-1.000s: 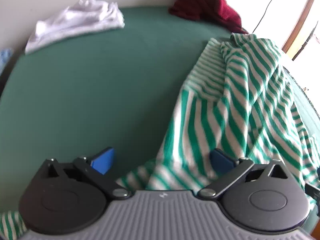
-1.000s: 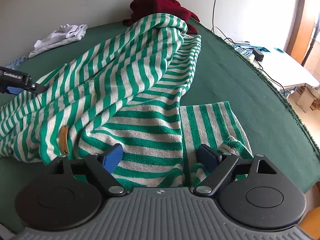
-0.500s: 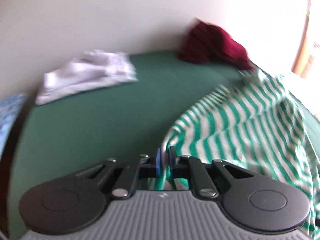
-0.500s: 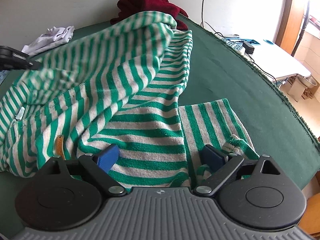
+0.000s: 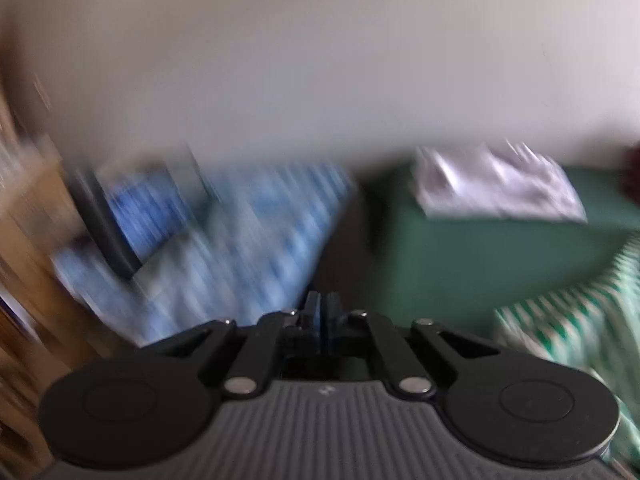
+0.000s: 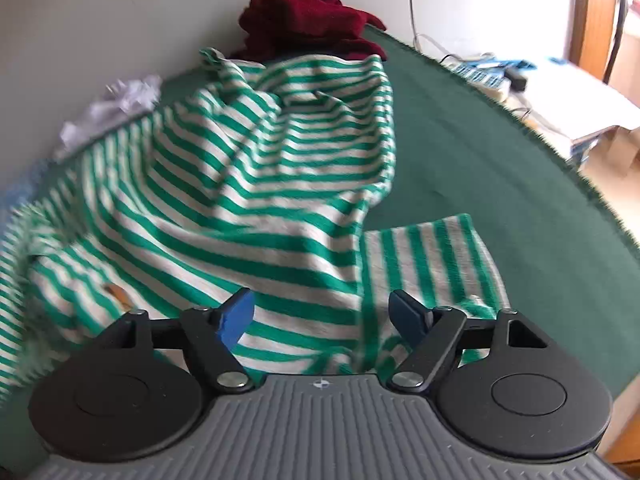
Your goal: Fold clothes
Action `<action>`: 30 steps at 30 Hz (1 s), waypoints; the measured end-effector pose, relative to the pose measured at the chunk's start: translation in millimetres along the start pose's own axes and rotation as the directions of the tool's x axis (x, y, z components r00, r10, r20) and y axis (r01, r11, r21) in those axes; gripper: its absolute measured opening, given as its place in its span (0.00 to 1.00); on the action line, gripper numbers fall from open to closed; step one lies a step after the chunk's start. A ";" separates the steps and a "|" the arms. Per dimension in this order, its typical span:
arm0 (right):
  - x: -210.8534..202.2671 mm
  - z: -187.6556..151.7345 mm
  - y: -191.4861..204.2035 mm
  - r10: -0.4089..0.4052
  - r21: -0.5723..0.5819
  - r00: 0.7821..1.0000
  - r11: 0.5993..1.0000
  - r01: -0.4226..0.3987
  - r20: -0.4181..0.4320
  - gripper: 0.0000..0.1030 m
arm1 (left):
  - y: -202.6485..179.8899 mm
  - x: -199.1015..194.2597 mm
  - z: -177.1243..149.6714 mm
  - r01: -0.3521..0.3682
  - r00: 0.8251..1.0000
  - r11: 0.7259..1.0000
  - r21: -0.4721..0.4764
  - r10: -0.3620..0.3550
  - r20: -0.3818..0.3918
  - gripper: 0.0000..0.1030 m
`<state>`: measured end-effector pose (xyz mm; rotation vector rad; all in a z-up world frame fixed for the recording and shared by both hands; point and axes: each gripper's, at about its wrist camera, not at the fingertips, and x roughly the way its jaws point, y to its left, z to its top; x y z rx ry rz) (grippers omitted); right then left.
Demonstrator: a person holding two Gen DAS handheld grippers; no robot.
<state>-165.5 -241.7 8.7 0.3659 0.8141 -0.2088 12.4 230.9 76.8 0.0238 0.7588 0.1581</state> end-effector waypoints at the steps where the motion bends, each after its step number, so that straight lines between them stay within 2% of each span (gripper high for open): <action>1: -2.6 3.4 1.4 0.067 0.015 0.998 0.998 -0.066 -0.021 0.74 | 0.0 -1.9 -8.4 0.034 0.999 0.999 0.003 -0.034 -0.025 0.05; 2: -4.2 6.4 3.4 0.143 0.026 0.988 0.990 -0.142 -0.051 0.74 | -7.7 -4.0 -18.4 0.073 0.996 0.997 0.024 -0.072 -0.044 0.09; 3: -2.7 8.6 7.6 0.239 0.033 0.965 0.971 -0.237 -0.110 0.74 | -18.9 -6.2 -29.1 0.114 0.992 0.992 0.051 -0.111 -0.062 0.32; 4: 0.8 9.2 14.0 0.322 0.039 0.931 0.946 -0.321 -0.173 0.74 | -30.1 -8.4 -39.8 0.156 0.985 0.985 0.078 -0.150 -0.081 0.55; 7: 12.5 3.4 38.7 0.454 0.038 0.834 0.884 -0.466 -0.315 0.74 | -65.1 -16.6 -69.6 0.283 0.956 0.944 0.168 -0.264 -0.125 0.77; 8: 16.9 0.4 46.7 0.449 0.020 0.829 0.883 -0.470 -0.333 0.74 | -79.8 -20.9 -77.6 0.315 0.947 0.926 0.208 -0.292 -0.132 0.80; 9: 21.5 -2.2 53.9 0.443 0.008 0.826 0.882 -0.470 -0.348 0.74 | -92.9 -24.2 -81.2 0.331 0.942 0.913 0.238 -0.305 -0.140 0.91; 10: 26.6 -3.8 58.8 0.437 0.010 0.825 0.885 -0.465 -0.357 0.74 | -105.3 -24.3 -82.7 0.343 0.938 0.900 0.270 -0.311 -0.154 0.97; 11: 30.2 -5.0 63.5 0.438 0.013 0.822 0.885 -0.466 -0.364 0.78 | -115.9 -23.5 -85.0 0.355 0.933 0.886 0.299 -0.317 -0.170 0.97; 12: 31.1 -5.2 67.5 0.456 0.018 0.807 0.874 -0.485 -0.375 0.77 | -122.4 -21.3 -87.7 0.355 0.933 0.879 0.318 -0.310 -0.182 0.97; 14: 34.3 -6.5 75.8 0.488 0.025 0.756 0.846 -0.532 -0.436 0.76 | -132.6 -15.3 -93.0 0.342 0.936 0.872 0.350 -0.286 -0.203 0.97; 16: 30.9 -10.3 82.7 0.493 0.000 0.744 0.833 -0.553 -0.451 0.76 | -134.5 -5.5 -95.2 0.287 0.954 0.883 0.371 -0.230 -0.190 0.97; 18: 29.9 -12.6 85.4 0.493 -0.008 0.752 0.834 -0.552 -0.438 0.76 | -128.5 8.7 -91.0 0.243 0.964 0.905 0.349 -0.185 -0.193 0.99; 21: 32.2 -11.1 83.4 0.482 0.000 0.803 0.857 -0.515 -0.351 0.76 | -113.0 28.8 -79.4 0.288 0.946 0.924 0.252 -0.234 -0.222 1.00; 23: 33.5 -10.9 82.6 0.464 -0.014 0.839 0.873 -0.488 -0.284 0.76 | -104.8 39.5 -73.2 0.316 0.934 0.928 0.196 -0.269 -0.234 1.00; 24: 34.3 -10.8 82.1 0.458 -0.020 0.853 0.878 -0.478 -0.251 0.77 | -104.2 42.0 -72.7 0.323 0.934 0.926 0.195 -0.280 -0.220 1.00; 30: 41.6 -17.9 98.7 0.454 -0.103 0.881 0.878 -0.467 -0.131 1.00 | -110.4 45.4 -79.9 0.340 0.940 0.910 0.238 -0.328 -0.090 1.00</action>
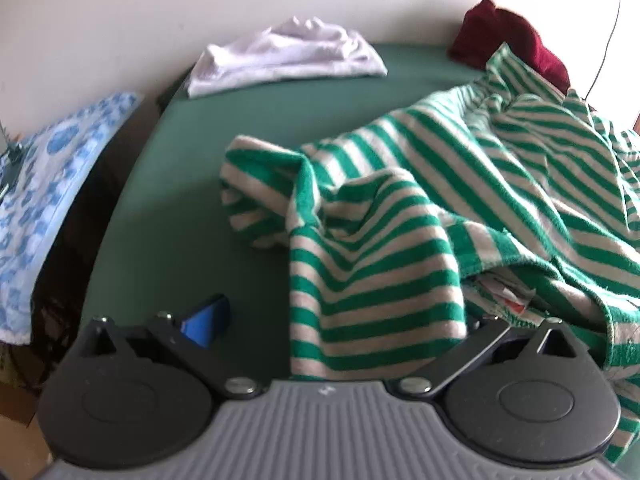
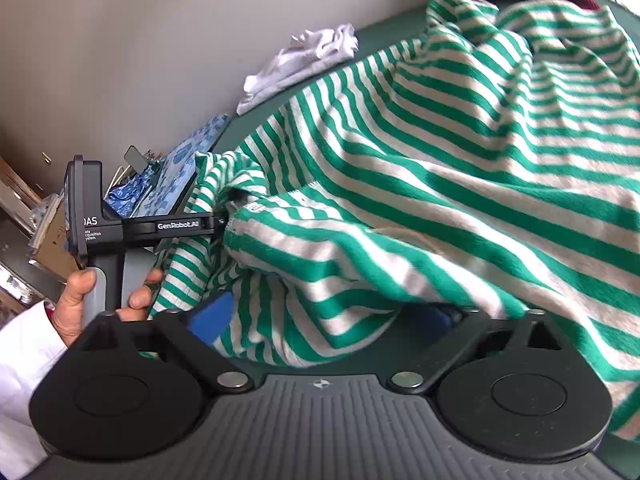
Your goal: Fold clothes
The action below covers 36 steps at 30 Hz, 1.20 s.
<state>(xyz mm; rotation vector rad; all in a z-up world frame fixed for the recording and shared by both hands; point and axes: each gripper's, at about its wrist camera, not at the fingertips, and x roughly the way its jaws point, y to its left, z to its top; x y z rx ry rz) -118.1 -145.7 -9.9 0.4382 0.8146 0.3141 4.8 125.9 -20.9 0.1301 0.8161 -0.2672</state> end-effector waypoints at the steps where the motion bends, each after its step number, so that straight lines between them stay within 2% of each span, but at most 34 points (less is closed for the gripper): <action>1: 3.2 -0.8 3.6 -0.011 -0.021 1.000 1.000 0.011 0.014 1.00 | -0.4 -1.1 -2.7 0.004 1.000 1.000 0.003 -0.004 0.021 1.00; 6: 15.3 -1.9 16.8 -0.100 -0.117 0.992 0.987 0.108 0.074 0.99 | -1.9 0.7 -5.7 0.006 0.998 1.000 0.006 -0.007 0.066 1.00; 7: 17.2 -0.2 17.1 -0.115 -0.122 0.990 0.985 0.125 0.081 0.95 | -2.3 1.0 -5.5 0.003 0.998 1.000 0.005 -0.003 0.067 0.99; 9: 20.1 3.5 17.5 -0.157 -0.123 0.982 0.978 0.169 0.100 0.66 | -4.3 0.8 -5.6 -0.007 0.998 1.000 0.003 0.007 0.069 0.96; 10: 20.9 6.2 15.3 -0.168 -0.109 0.981 0.978 0.179 0.098 0.40 | -7.9 -2.4 -7.3 -0.011 0.997 1.000 0.007 0.010 0.075 0.87; 11: 20.9 8.8 11.6 -0.166 -0.084 0.982 0.981 0.173 0.092 0.30 | -12.1 -6.6 -9.5 -0.012 0.996 1.000 0.012 0.011 0.083 0.80; 13: 16.9 10.2 -1.2 -0.113 0.012 0.991 0.994 0.112 0.069 0.15 | -25.8 -16.8 -17.1 -0.010 0.996 0.999 0.031 0.007 0.092 0.39; 14: 14.5 10.3 -5.8 -0.094 0.049 0.994 0.995 0.091 0.062 0.12 | -35.1 -21.6 -21.1 -0.022 0.996 0.998 0.056 0.017 0.092 0.32; 15: 11.1 10.4 -7.1 -0.086 0.064 0.994 0.995 0.082 0.061 0.11 | -44.2 -26.0 -23.6 -0.043 0.995 0.995 0.089 0.035 0.090 0.20; 17: -1.5 11.7 -5.3 -0.060 0.072 0.994 0.996 0.054 0.089 0.08 | -47.7 -39.2 -21.7 -0.040 0.994 0.995 0.091 0.030 0.104 0.18; 20: -31.7 19.7 1.5 -0.006 0.052 0.984 0.999 -0.003 0.176 0.07 | -35.1 -79.0 -8.4 0.004 0.982 1.000 0.003 -0.005 0.187 0.18; 23: -68.8 31.2 -1.5 0.061 0.080 0.961 0.993 -0.086 0.269 0.07 | -19.1 -131.3 6.1 0.036 0.948 0.998 -0.053 -0.017 0.318 0.18; 26: -109.3 42.0 -9.1 0.123 0.097 0.926 0.981 -0.168 0.357 0.07 | -17.7 -176.1 13.4 0.083 0.913 0.994 -0.069 -0.048 0.406 0.18; 30: -161.3 45.6 -20.3 0.195 0.079 0.882 0.965 -0.251 0.430 0.07 | -40.3 -226.4 6.3 0.136 0.869 0.989 -0.059 -0.090 0.486 0.18; 32: -186.4 43.6 -29.4 0.214 0.077 0.864 0.958 -0.278 0.455 0.07 | -55.2 -249.3 -1.9 0.191 0.849 0.980 -0.049 -0.140 0.509 0.18; 36: -230.9 35.0 -61.7 0.246 0.127 0.825 0.926 -0.354 0.509 0.07 | -88.6 -293.1 -23.2 0.243 0.811 0.970 -0.004 -0.201 0.549 0.19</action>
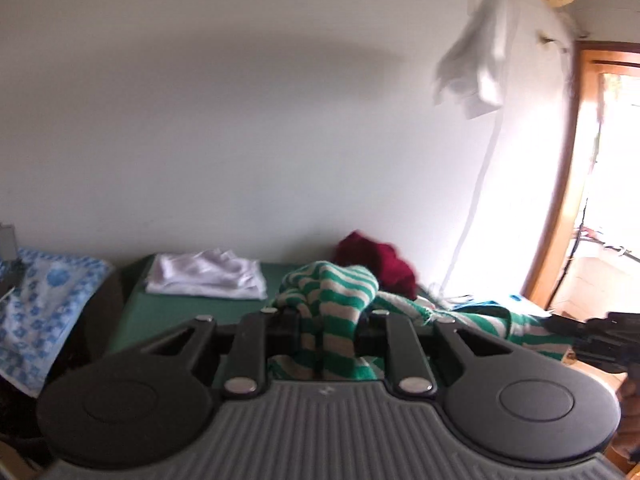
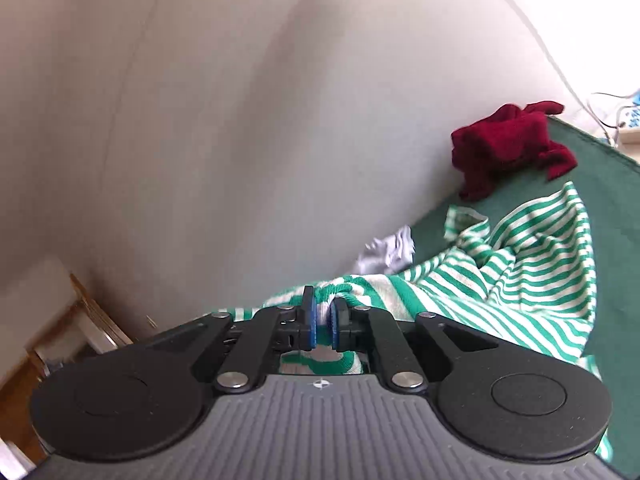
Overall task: Fold clothes
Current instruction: 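Grasp the garment with the right gripper while the left gripper lifts and spreads it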
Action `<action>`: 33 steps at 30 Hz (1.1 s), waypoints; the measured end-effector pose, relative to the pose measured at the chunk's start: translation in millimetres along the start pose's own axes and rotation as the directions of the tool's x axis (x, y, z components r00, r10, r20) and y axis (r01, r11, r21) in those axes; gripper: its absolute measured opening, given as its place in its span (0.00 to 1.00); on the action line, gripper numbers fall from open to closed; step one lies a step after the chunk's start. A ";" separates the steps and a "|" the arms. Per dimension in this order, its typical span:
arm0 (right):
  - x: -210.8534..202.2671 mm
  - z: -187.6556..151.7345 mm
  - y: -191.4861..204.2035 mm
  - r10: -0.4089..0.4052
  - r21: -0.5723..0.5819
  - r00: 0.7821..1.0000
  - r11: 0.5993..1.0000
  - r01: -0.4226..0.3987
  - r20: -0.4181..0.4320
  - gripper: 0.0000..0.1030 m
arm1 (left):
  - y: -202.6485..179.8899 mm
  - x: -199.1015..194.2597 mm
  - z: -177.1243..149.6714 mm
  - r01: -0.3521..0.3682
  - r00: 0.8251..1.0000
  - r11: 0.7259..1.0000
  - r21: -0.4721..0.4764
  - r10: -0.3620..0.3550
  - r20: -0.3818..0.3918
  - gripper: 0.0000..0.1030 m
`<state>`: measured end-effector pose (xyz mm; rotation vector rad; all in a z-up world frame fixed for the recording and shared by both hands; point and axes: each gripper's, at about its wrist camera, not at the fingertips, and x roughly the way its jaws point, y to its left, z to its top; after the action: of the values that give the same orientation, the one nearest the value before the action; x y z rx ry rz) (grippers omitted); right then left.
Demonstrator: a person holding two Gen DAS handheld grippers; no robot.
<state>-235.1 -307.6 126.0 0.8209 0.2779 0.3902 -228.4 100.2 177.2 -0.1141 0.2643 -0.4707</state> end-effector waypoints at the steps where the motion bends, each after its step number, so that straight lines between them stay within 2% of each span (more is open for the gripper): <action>1: -10.6 1.8 -3.9 0.007 0.013 1.000 1.000 -0.007 0.008 0.07 | -11.3 -8.5 -1.0 0.012 1.000 1.000 0.002 -0.012 0.008 0.20; 6: -49.7 21.5 -17.7 0.041 0.064 0.999 0.997 -0.041 0.011 0.07 | -56.8 -42.8 -14.4 0.057 0.998 0.997 -0.050 -0.058 -0.009 0.20; 9: -60.8 23.0 -22.6 0.048 0.036 0.998 0.998 -0.047 -0.026 0.07 | -77.0 -46.5 -33.6 -0.004 0.998 0.999 -0.045 0.001 -0.056 0.26; 11: -62.6 17.6 -30.2 0.020 0.043 0.997 0.999 -0.017 -0.075 0.12 | -82.4 -45.8 -55.0 -0.048 0.991 0.997 -0.063 0.039 -0.125 0.38; 12: -61.4 13.2 -34.5 -0.014 0.037 0.994 0.999 0.018 -0.109 0.14 | -83.1 -42.8 -67.6 -0.084 0.983 0.994 -0.065 0.072 -0.167 0.55; 13: -60.2 8.9 -38.8 -0.049 0.031 0.989 0.998 0.054 -0.142 0.23 | -82.2 -37.1 -82.9 -0.123 0.971 0.991 -0.054 0.108 -0.215 0.69; 14: -58.5 3.5 -42.8 -0.089 0.014 0.981 0.996 0.093 -0.174 0.35 | -80.6 -30.2 -99.5 -0.161 0.953 0.986 -0.036 0.146 -0.265 0.72; 15: -55.5 -4.6 -46.2 -0.144 -0.027 0.969 0.990 0.142 -0.202 0.40 | -77.5 -24.3 -117.9 -0.199 0.929 0.980 -0.016 0.183 -0.322 0.73; 16: -52.5 -12.7 -49.5 -0.200 -0.069 0.953 0.980 0.189 -0.227 0.41 | -74.3 -18.6 -135.6 -0.232 0.897 0.973 0.008 0.218 -0.385 0.72; 18: -48.7 -30.1 -55.7 -0.288 -0.152 0.913 0.955 0.253 -0.290 0.41 | -66.3 -9.3 -168.9 -0.285 0.822 0.958 0.026 0.258 -0.507 0.68; 19: -47.5 -39.0 -58.6 -0.327 -0.193 0.889 0.942 0.276 -0.322 0.42 | -62.6 -11.6 -181.8 -0.292 0.800 0.957 0.002 0.245 -0.548 0.69; 20: -46.4 -48.0 -61.3 -0.359 -0.230 0.864 0.928 0.292 -0.354 0.49 | -60.3 -14.7 -192.8 -0.282 0.788 0.959 -0.035 0.210 -0.579 0.69; 21: -46.8 -56.7 -63.9 -0.377 -0.255 0.843 0.921 0.296 -0.384 0.54 | -60.2 -15.0 -201.2 -0.264 0.781 0.963 -0.061 0.176 -0.599 0.75; 22: -49.7 -65.3 -67.6 -0.389 -0.265 0.827 0.916 0.301 -0.405 0.63 | -63.1 -15.0 -208.2 -0.245 0.777 0.968 -0.063 0.157 -0.609 0.86; 24: -51.3 -81.3 -72.2 -0.384 -0.259 0.804 0.920 0.294 -0.453 0.66 | -73.2 -13.8 -221.7 -0.235 0.771 0.972 -0.013 0.178 -0.611 0.93; 27: -49.7 -104.4 -77.2 -0.366 -0.255 0.767 0.929 0.268 -0.527 0.67 | -84.4 -3.4 -242.5 -0.254 0.743 0.966 0.044 0.225 -0.630 0.93; 29: -43.7 -116.0 -74.1 -0.383 -0.306 0.769 0.918 0.254 -0.512 0.67 | -87.2 6.5 -249.6 -0.285 0.726 0.957 0.053 0.251 -0.641 0.92; 31: -38.8 -121.9 -73.1 -0.414 -0.343 0.769 0.901 0.267 -0.488 0.67 | -89.5 20.5 -248.7 -0.295 0.725 0.954 0.055 0.261 -0.637 0.77; 33: -31.7 -124.0 -77.5 -0.439 -0.340 0.761 0.891 0.300 -0.477 0.67 | -92.8 29.5 -248.1 -0.299 0.713 0.951 0.084 0.281 -0.642 0.72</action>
<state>-293.6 -288.5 -10.4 0.3740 0.9001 0.2635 -312.0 -7.4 -51.8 0.0746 0.9669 -0.1707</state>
